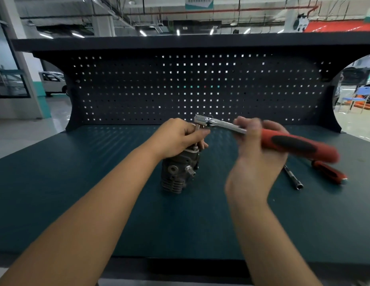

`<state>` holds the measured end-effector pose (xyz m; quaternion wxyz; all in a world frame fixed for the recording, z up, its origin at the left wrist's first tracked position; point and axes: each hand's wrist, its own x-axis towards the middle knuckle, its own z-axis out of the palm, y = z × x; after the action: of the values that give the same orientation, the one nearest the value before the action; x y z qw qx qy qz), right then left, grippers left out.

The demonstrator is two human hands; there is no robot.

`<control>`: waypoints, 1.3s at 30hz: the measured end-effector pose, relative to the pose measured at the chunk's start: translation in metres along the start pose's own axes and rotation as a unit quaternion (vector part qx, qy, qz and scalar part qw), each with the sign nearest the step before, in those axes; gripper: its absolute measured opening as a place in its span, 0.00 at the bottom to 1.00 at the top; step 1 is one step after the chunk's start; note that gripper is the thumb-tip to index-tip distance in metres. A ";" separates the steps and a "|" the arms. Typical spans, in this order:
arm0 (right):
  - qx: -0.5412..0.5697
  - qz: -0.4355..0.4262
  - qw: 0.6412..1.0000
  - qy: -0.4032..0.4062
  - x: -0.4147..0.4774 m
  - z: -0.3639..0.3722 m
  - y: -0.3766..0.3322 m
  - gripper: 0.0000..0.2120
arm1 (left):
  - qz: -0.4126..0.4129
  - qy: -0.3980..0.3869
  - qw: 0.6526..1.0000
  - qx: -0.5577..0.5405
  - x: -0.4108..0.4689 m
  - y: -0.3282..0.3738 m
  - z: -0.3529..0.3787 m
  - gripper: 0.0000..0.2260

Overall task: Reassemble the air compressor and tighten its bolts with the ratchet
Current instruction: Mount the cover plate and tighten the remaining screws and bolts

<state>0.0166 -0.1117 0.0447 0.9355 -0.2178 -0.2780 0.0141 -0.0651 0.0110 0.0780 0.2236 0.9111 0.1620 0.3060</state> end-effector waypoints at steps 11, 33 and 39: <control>0.254 0.321 0.909 0.074 0.028 -0.004 0.013 0.09 | 0.019 -0.009 0.999 0.038 0.002 0.002 0.005 0.17; 0.202 0.405 0.892 -0.015 0.044 -0.005 0.035 0.10 | -0.005 0.012 1.000 0.018 0.002 -0.003 0.001 0.16; 0.091 0.249 0.955 -0.132 0.029 -0.010 0.056 0.11 | -0.010 0.036 0.998 0.050 0.001 -0.001 -0.002 0.15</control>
<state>0.0514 -0.0603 0.0289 0.8731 -0.1905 -0.3332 0.3007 -0.0655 0.0128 0.0797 0.1750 0.9077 0.1941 0.3283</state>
